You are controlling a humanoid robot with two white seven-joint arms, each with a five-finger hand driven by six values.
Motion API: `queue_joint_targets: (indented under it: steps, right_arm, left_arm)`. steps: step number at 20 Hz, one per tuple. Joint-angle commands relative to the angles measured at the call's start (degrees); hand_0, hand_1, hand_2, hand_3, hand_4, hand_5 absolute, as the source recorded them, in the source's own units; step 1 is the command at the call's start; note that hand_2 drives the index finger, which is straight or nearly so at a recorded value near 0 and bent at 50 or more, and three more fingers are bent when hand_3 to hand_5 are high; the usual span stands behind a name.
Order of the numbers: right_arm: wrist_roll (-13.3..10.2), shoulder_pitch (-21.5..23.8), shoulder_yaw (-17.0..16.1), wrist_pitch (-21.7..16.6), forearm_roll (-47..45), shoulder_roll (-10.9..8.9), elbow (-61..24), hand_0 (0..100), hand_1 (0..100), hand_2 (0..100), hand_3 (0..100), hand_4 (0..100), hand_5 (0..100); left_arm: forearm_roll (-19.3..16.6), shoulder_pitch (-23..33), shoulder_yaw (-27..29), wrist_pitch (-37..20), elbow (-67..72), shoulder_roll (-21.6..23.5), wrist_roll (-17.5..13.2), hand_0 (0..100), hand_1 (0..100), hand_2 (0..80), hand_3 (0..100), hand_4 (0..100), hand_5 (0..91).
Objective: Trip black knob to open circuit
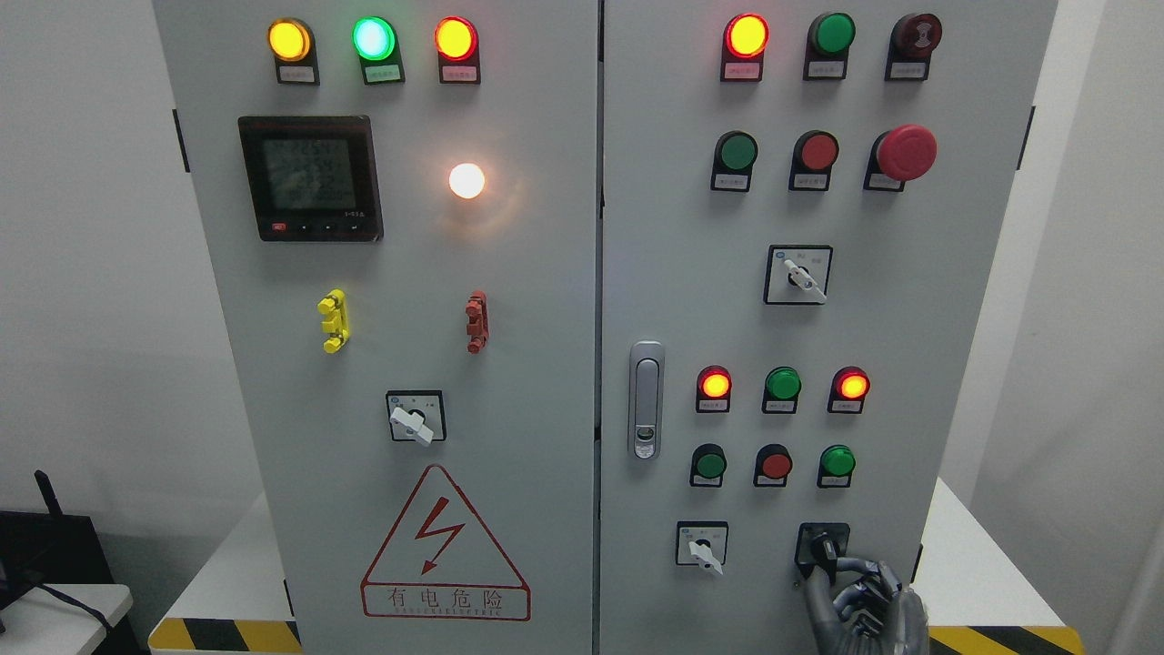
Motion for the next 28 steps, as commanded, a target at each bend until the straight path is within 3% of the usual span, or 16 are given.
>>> queue_joint_targets:
  steps: [1,28]
  right_arm:
    - [-0.02,0.0,0.1,0.04,-0.14,0.23,0.03,60,80,57,89,91,97]
    - [0.6,-0.09,0.18,-0.05,-0.49,0.84,0.03,63,81,59,92,92,97]
  left_arm:
    - [-1.85,-0.44,0.0,0.03,0.0,0.01,0.03,12,39,0.0,0,0,0.0]
    - [-1.85,-0.44,0.0,0.03,0.0,0.01,0.03,12,39,0.0,0,0,0.0]
